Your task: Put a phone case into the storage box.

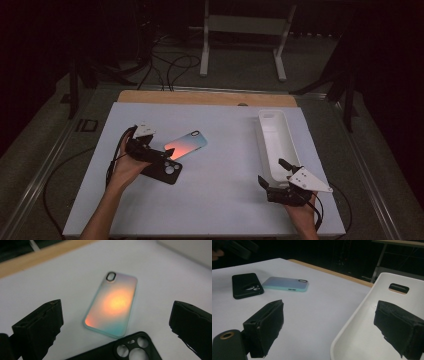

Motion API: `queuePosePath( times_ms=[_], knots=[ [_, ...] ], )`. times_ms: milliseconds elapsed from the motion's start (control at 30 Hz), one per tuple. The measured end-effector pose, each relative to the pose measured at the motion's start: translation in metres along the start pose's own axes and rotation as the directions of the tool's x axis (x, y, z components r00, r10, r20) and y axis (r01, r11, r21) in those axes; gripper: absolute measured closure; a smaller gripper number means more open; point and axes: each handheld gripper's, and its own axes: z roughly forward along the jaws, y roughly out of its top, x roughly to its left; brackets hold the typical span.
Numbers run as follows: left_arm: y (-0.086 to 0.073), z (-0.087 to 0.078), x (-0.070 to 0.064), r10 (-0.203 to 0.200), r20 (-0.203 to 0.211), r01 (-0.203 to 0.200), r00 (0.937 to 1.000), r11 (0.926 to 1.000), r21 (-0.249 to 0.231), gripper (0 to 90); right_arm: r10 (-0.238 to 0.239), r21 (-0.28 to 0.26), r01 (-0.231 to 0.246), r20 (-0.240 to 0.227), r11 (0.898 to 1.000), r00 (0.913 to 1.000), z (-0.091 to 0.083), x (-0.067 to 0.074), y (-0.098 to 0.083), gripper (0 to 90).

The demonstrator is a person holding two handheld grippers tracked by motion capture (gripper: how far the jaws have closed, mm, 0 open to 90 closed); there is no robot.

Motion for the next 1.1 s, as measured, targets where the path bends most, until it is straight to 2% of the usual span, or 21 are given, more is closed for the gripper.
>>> queuePosePath(
  times_ms=[67, 133, 167, 233, 300, 367, 433, 667, 733, 933, 1100],
  knots=[
    [0.003, 0.015, 0.005, 0.002, 0.009, -0.002, 1.0000, 0.9994, 0.035, 0.0, -0.001, -0.004, 0.001, -0.001, 1.000, 1.0000, 0.000, 0.001, 0.000, 8.9],
    [0.003, 0.019, 0.007, 0.004, 0.011, -0.005, 0.9999, 0.9991, 0.042, 0.0, 0.002, 0.000, -0.002, -0.003, 1.000, 1.0000, 0.000, 0.001, 0.000, 8.9],
    [0.004, 0.028, 0.009, 0.003, 0.012, -0.004, 0.9999, 0.9980, 0.063, 0.0, 0.003, 0.000, -0.003, -0.003, 1.000, 1.0000, 0.000, 0.002, 0.000, 8.9],
    [0.004, 0.032, 0.010, 0.001, 0.014, -0.002, 0.9999, 0.9969, 0.078, 0.0, 0.002, 0.000, -0.002, -0.002, 1.000, 1.0000, 0.001, 0.002, 0.000, 8.9],
    [0.003, 0.044, 0.013, -0.016, 0.038, 0.011, 0.9992, 0.9921, 0.125, 0.0, 0.003, 0.000, -0.003, 0.000, 1.000, 1.0000, 0.000, 0.002, -0.001, 8.9],
    [0.002, 0.051, 0.015, -0.012, 0.034, 0.007, 0.9993, 0.9886, 0.150, 0.0, 0.004, 0.000, -0.004, -0.001, 1.000, 1.0000, 0.001, 0.002, -0.001, 8.9],
    [0.001, 0.056, 0.016, -0.020, 0.034, 0.014, 0.9992, 0.9872, 0.159, 0.0, 0.003, 0.002, -0.003, -0.001, 1.000, 1.0000, 0.001, 0.002, -0.001, 8.9],
    [0.002, 0.067, 0.014, -0.007, 0.018, 0.004, 0.9998, 0.9857, 0.168, 0.0, 0.003, 0.001, -0.003, -0.003, 1.000, 1.0000, 0.001, 0.003, -0.001, 8.9],
    [-0.001, 0.075, 0.013, -0.010, 0.018, 0.006, 0.9998, 0.9824, 0.186, 0.0, 0.003, 0.001, -0.003, 0.000, 1.000, 1.0000, 0.001, 0.003, -0.001, 9.0],
    [-0.003, 0.083, 0.011, 0.001, 0.023, -0.006, 0.9997, 0.9748, 0.223, 2.7, 0.006, 0.003, -0.006, 0.000, 1.000, 1.0000, 0.001, 0.002, -0.002, 8.9],
    [-0.005, 0.087, 0.010, 0.006, 0.027, -0.012, 0.9996, 0.9729, 0.231, 3.6, 0.006, 0.005, -0.006, -0.002, 1.000, 1.0000, 0.001, 0.003, -0.002, 9.0]
  ],
)
